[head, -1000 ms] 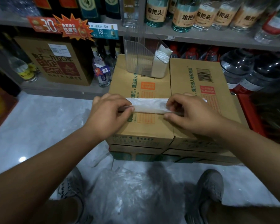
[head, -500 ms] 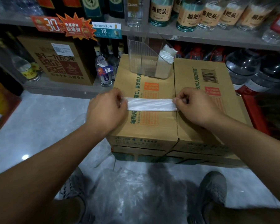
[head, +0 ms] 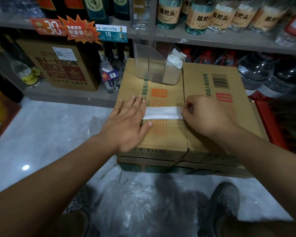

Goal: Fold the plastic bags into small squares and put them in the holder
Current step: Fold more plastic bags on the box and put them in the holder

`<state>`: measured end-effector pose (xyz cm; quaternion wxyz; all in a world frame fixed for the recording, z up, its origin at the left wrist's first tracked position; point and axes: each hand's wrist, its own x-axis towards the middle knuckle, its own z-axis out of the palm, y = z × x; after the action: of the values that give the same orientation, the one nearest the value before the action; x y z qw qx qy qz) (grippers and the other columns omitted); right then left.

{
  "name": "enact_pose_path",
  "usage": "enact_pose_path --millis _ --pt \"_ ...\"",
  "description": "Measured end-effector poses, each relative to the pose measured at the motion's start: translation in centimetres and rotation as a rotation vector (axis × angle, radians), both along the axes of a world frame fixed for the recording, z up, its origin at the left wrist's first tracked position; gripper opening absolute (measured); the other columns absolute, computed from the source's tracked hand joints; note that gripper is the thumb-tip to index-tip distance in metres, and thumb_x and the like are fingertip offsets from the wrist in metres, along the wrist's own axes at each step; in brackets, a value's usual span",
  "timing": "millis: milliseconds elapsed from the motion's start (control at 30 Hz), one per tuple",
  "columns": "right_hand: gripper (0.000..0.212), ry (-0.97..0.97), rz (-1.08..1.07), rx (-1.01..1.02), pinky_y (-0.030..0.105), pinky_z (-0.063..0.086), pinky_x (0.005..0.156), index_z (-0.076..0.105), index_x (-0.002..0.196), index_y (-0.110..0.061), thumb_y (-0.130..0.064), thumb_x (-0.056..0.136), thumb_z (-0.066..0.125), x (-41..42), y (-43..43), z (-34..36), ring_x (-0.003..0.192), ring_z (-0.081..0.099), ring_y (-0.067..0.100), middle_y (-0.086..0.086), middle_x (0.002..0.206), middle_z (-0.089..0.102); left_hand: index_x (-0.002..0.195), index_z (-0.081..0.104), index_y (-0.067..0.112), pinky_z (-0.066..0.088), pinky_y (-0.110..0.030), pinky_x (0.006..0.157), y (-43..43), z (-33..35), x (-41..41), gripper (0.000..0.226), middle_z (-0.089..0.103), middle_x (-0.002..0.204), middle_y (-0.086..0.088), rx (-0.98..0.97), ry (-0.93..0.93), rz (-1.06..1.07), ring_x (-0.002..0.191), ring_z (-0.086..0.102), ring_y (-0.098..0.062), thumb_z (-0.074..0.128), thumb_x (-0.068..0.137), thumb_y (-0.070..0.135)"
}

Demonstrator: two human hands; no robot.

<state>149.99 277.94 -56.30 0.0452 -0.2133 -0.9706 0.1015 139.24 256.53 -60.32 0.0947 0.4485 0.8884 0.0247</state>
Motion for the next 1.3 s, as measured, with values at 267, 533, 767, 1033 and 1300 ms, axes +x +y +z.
enact_pose_path --millis 267,533,767,1033,1300 --pt "0.063 -0.084 0.435 0.078 0.045 0.01 0.125 0.026 0.158 -0.016 -0.042 0.1 0.028 1.5 -5.1 -0.7 0.155 0.005 0.026 0.008 0.168 0.012 0.161 -0.011 0.016 -0.01 -0.044 0.125 0.2 -0.1 0.3 0.087 -0.018 0.169 -0.002 -0.032 0.049 0.017 0.153 -0.022 -0.013 -0.012 0.088 0.064" --pt "0.076 -0.287 0.32 0.006 0.035 -0.013 0.124 -0.006 0.161 -0.019 -0.061 0.1 0.008 3.5 -2.1 -2.3 0.151 -0.023 0.009 -0.004 0.167 -0.017 0.16 -0.016 0.015 -0.009 -0.044 0.126 0.0 -0.1 0.3 0.079 -0.017 0.169 -0.002 0.018 0.003 0.033 0.154 -0.019 -0.014 0.004 0.1 0.063" --pt "0.062 -0.166 0.311 -0.036 0.036 -0.003 0.126 0.026 0.156 -0.021 -0.055 0.104 0.027 3.6 -1.6 -1.8 0.155 0.004 0.011 -0.002 0.169 0.014 0.147 0.043 0.017 0.026 -0.039 0.116 -1.8 0.8 0.8 0.059 0.044 0.152 -0.002 0.354 -0.088 0.016 0.141 0.034 -0.021 0.05 0.098 0.048" --pt "0.055 -0.05 0.336 0.014 0.047 0.018 0.119 0.05 0.14 -0.028 -0.059 0.094 0.051 4.2 -2.5 -0.9 0.151 0.015 0.024 0.002 0.166 0.02 0.132 0.06 0.028 0.039 -0.038 0.1 -5.3 1.1 1.1 0.072 0.054 0.128 0.009 0.358 -0.097 -0.039 0.119 0.045 -0.014 0.054 0.077 0.075" --pt "0.043 0.045 0.419 -0.16 0.038 0.039 0.106 0.067 0.123 -0.024 -0.044 0.085 0.075 4.7 -5.9 -1.0 0.123 0.041 0.016 -0.004 0.128 0.052 0.117 0.072 0.031 0.034 -0.031 0.089 -6.6 1.0 1.4 0.048 0.056 0.108 0.014 0.427 -0.108 -0.079 0.105 0.047 -0.012 0.088 0.073 0.043"
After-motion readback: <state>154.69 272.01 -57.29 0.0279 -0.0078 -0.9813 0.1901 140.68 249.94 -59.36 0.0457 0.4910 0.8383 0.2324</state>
